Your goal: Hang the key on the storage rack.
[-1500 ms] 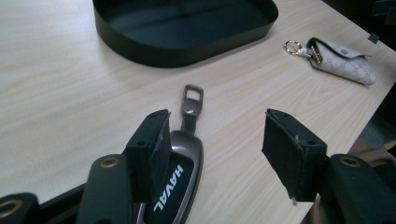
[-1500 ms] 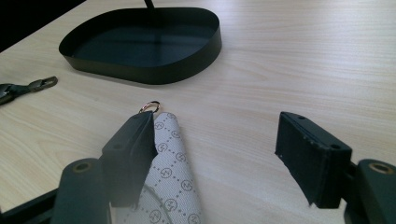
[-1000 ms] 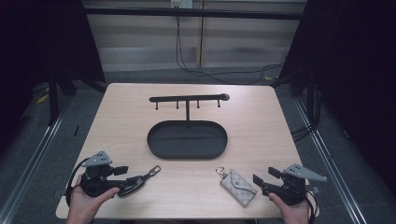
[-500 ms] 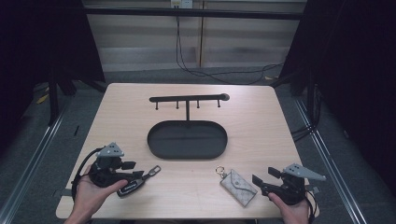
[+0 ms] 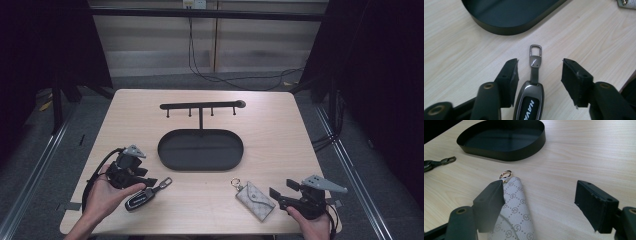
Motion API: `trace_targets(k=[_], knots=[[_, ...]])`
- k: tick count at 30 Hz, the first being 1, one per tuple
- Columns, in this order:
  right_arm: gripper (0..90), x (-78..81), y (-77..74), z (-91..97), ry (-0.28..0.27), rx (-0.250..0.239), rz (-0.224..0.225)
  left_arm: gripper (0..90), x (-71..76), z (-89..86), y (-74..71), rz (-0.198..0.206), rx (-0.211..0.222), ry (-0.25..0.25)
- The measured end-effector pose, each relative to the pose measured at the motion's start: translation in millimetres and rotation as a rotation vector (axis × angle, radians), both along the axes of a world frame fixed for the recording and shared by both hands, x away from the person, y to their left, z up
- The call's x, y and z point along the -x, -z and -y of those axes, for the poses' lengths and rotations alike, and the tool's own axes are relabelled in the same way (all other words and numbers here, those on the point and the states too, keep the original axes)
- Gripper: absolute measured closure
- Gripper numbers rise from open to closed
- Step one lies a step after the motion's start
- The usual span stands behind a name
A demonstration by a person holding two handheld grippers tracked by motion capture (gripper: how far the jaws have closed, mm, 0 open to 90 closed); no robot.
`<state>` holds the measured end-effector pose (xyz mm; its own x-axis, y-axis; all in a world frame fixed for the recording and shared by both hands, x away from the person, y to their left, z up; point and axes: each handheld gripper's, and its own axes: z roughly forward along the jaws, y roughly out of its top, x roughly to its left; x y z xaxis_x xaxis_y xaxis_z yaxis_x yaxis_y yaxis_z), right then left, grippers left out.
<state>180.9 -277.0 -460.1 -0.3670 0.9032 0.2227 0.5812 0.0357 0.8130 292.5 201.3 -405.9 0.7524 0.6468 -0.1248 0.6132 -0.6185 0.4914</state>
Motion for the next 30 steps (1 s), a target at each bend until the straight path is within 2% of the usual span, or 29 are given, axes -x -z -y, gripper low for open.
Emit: trace_targets(k=[1, 2, 4, 6, 9, 14, 15, 17, 22, 30], knots=[[23.4, 0.0, 0.0, 0.0, 0.0, 0.0, 0.0, 46.5, 0.0, 0.0, 0.0, 0.0, 0.0, 0.0], [23.4, -0.3, 0.0, -0.2, 0.001, -0.001, -0.002, 46.4, -3.4, 3.7, 2.8, -0.017, -0.029, 0.007], [23.4, -0.4, 0.2, -0.3, 0.0, 0.0, -0.003, 48.1, -6.0, 7.0, 5.5, -0.042, -0.05, 0.012], [23.4, -0.3, 0.1, -0.5, 0.001, 0.001, -0.006, 48.8, -8.8, 9.5, 7.7, -0.044, -0.064, 0.007], [23.4, -0.4, 0.3, -0.4, -0.002, 0.0, -0.006, 47.8, -14.3, 12.7, 10.8, -0.069, -0.081, 0.014], [23.4, -0.4, 0.3, -0.5, -0.004, 0.001, -0.004, 52.9, -20.4, 15.2, 15.9, -0.107, -0.091, 0.026], [23.4, -0.5, 0.3, -0.5, -0.005, 0.002, -0.004, 53.3, -23.3, 16.3, 18.4, -0.134, -0.099, 0.038], [23.4, -0.7, 0.4, -0.6, -0.004, 0.003, -0.005, 54.3, -25.4, 17.9, 20.2, -0.149, -0.104, 0.053], [23.4, -0.7, 0.5, -0.6, -0.006, 0.005, -0.005, 55.3, -28.7, 24.5, 25.1, -0.169, -0.131, 0.085], [23.4, -1.0, 0.8, -0.7, -0.011, 0.006, -0.007, 61.9, -34.5, 33.5, 33.2, -0.187, -0.162, 0.126]])
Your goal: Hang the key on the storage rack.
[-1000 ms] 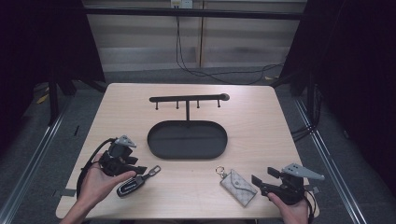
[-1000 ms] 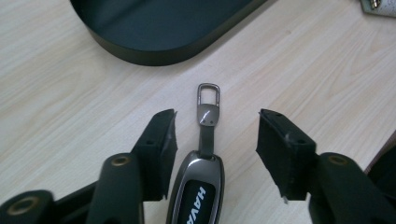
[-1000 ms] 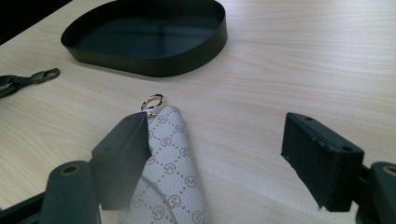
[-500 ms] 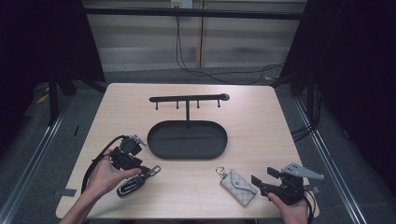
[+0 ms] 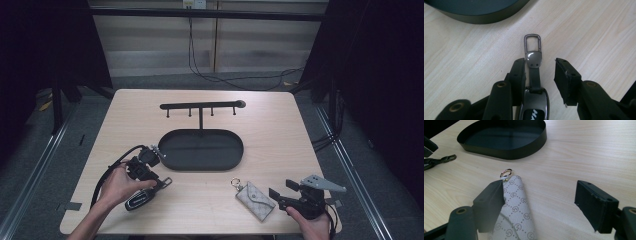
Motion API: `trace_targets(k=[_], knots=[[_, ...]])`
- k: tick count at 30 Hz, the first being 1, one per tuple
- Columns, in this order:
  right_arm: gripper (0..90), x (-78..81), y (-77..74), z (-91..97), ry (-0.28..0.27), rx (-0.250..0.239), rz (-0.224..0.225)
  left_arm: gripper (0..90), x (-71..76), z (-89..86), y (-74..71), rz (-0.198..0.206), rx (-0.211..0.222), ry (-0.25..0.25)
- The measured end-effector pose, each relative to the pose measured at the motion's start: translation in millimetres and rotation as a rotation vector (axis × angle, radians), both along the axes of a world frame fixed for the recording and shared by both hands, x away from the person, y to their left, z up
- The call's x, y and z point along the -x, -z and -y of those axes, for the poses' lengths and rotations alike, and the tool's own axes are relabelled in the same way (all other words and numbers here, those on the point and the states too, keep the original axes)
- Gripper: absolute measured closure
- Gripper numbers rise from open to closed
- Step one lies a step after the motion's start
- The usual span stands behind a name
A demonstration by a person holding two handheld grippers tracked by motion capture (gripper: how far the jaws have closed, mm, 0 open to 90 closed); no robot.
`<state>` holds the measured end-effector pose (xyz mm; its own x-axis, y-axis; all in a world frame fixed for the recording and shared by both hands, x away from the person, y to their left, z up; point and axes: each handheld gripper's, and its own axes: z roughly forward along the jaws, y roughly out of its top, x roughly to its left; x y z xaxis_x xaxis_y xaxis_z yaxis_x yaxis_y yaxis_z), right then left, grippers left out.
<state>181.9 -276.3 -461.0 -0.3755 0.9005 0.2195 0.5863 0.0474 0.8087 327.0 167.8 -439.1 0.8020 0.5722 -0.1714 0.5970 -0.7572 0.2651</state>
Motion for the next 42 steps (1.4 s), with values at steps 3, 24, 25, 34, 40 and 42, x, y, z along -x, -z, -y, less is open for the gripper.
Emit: trace_targets(k=[3, 24, 25, 34, 40, 42], knots=[[23.4, -0.1, 0.1, -0.1, -0.001, 0.001, -0.001, 62.7, -1.3, 1.7, 3.2, -0.009, -0.008, 0.004], [23.3, -1.0, 1.1, -1.3, -0.008, 0.006, -0.01, 62.7, -10.4, 13.6, 19.0, -0.012, -0.115, -0.003], [23.3, -1.2, 1.2, -1.2, -0.01, 0.007, -0.011, 61.8, -11.0, 14.0, 19.7, -0.02, -0.115, 0.0], [23.1, -1.6, 1.5, -1.6, -0.013, 0.006, -0.018, 65.3, -10.9, 20.2, 23.6, -0.013, -0.144, 0.012], [23.1, -2.5, 2.0, -2.3, -0.019, 0.013, -0.022, 66.3, -12.5, 22.6, 24.7, -0.027, -0.176, 0.02], [23.0, -2.6, 2.0, -2.4, -0.019, 0.014, -0.023, 66.4, -11.8, 23.9, 25.0, -0.018, -0.181, 0.014]])
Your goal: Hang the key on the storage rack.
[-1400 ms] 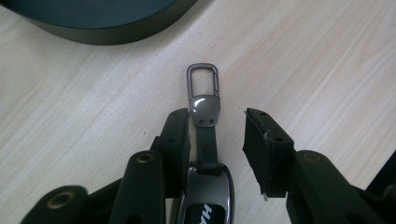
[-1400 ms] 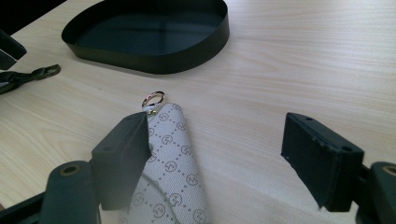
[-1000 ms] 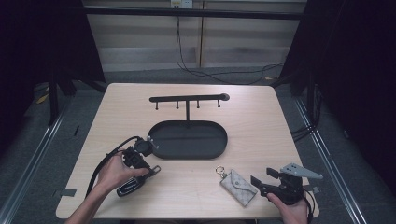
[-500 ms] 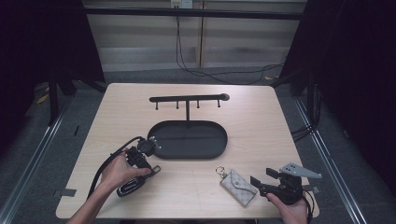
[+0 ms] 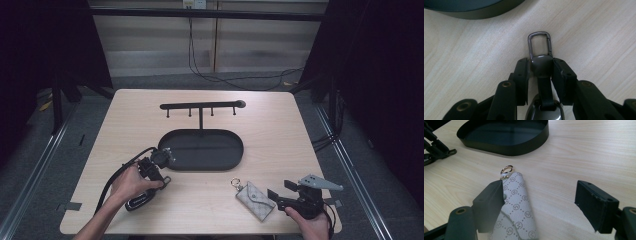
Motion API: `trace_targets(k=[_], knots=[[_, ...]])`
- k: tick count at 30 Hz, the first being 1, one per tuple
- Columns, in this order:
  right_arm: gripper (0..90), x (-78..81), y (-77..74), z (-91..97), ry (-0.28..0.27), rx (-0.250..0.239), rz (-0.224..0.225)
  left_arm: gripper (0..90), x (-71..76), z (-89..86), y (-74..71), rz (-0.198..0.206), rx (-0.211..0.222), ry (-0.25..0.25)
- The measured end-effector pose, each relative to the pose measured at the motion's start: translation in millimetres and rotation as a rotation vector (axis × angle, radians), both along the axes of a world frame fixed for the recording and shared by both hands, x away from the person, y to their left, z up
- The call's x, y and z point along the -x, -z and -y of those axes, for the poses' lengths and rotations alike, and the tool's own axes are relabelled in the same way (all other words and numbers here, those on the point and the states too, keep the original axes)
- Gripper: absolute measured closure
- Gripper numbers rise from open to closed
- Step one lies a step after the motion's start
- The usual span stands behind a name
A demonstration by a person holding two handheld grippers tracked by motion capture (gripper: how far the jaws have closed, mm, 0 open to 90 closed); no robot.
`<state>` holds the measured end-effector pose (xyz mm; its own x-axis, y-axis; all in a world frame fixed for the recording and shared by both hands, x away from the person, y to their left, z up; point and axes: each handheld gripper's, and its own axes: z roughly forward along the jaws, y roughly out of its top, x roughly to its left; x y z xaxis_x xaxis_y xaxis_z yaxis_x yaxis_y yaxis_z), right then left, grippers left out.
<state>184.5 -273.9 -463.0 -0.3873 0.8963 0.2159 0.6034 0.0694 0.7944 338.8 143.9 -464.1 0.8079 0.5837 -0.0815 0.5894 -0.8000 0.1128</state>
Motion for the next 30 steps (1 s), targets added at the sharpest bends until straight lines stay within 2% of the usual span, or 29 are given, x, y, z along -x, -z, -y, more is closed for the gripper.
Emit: trace_targets(k=[1, 4, 15, 16, 19, 22, 24, 28, 30], knots=[[23.1, -0.3, 0.1, -0.1, 0.001, 0.002, -0.001, 66.6, 0.7, 4.2, 0.1, 0.006, -0.03, 0.011], [23.1, -0.1, 0.0, -0.4, 0.001, 0.004, -0.002, 67.7, 0.7, 9.2, 0.2, 0.018, -0.06, -0.003], [23.1, 0.2, -0.1, -0.6, 0.001, 0.006, -0.003, 70.8, -3.4, 14.3, -0.1, -0.019, -0.093, -0.014], [23.1, 0.2, -0.1, -0.5, 0.0, 0.004, -0.002, 70.8, -3.9, 13.9, 0.4, -0.021, -0.079, -0.033], [23.0, 0.1, 0.1, -0.2, 0.001, 0.005, -0.001, 70.8, -6.1, 11.5, -0.3, -0.036, -0.074, -0.028], [23.1, -0.4, 0.3, -0.2, 0.0, 0.004, -0.003, 70.8, -7.6, 7.7, -1.3, -0.057, -0.04, -0.042], [23.1, -0.4, 0.3, -0.1, 0.001, 0.003, -0.003, 70.8, -8.3, 5.8, -4.5, -0.055, -0.035, -0.042], [23.1, 0.0, 0.1, -0.3, 0.003, 0.004, -0.002, 70.9, -8.2, -0.2, -13.2, -0.037, -0.016, -0.081], [23.1, 0.2, 0.0, -0.4, 0.003, 0.004, -0.003, 70.9, -8.3, -3.8, -16.9, -0.032, -0.005, -0.083]])
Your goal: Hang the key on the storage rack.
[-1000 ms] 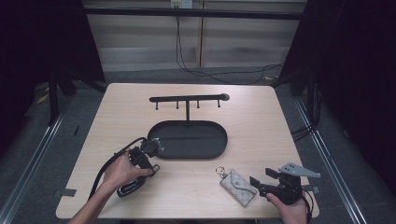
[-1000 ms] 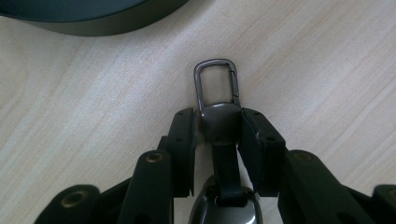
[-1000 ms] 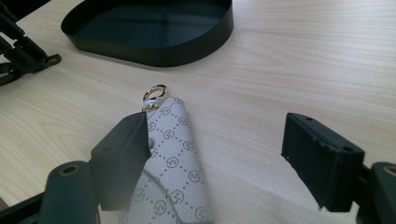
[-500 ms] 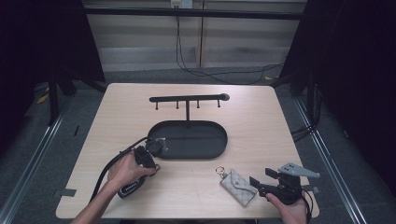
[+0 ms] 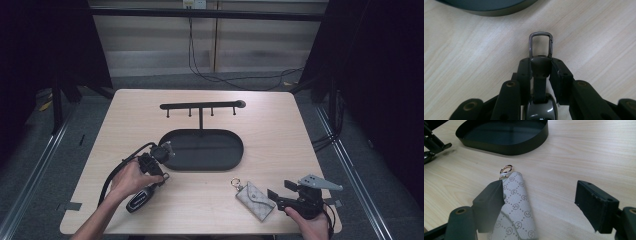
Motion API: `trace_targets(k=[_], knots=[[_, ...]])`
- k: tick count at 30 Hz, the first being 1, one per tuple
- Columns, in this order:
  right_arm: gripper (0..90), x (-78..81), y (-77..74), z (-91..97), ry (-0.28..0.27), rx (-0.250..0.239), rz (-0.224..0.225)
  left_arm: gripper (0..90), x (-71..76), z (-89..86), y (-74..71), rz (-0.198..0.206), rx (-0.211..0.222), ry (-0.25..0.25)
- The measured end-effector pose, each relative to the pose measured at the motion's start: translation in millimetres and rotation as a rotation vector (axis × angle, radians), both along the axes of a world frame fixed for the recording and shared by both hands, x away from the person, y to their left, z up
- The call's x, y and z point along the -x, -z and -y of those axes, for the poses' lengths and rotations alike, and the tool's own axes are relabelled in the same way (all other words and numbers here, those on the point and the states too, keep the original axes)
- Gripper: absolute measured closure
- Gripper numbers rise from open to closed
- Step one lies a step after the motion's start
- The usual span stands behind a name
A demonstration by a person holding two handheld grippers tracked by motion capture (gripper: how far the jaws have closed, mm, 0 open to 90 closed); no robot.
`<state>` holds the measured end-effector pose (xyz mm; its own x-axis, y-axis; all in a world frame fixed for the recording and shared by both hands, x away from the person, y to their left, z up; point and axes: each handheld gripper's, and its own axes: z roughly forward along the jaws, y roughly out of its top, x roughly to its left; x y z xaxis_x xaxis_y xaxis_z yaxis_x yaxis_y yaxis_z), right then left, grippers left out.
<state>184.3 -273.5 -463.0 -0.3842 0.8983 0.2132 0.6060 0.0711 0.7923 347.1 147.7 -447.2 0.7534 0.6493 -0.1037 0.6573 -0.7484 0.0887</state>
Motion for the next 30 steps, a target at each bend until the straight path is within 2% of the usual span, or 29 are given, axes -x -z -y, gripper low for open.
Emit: trace_targets(k=[9, 20, 26, 30], knots=[[23.1, -1.1, 0.3, 0.4, 0.004, -0.002, -0.001, 70.9, 1.1, -14.4, -19.5, 0.019, 0.052, 0.01], [23.1, -1.7, 0.4, 0.3, 0.011, -0.006, -0.01, 70.9, 1.8, -29.7, -41.9, 0.047, 0.099, -0.01], [23.0, -2.4, 0.7, 0.2, 0.012, -0.009, -0.01, 70.9, 3.0, -37.0, -53.8, 0.061, 0.111, 0.009], [23.0, -1.5, 0.6, 0.2, 0.011, -0.007, -0.008, 70.9, 5.0, -40.5, -63.7, 0.07, 0.112, 0.003]])
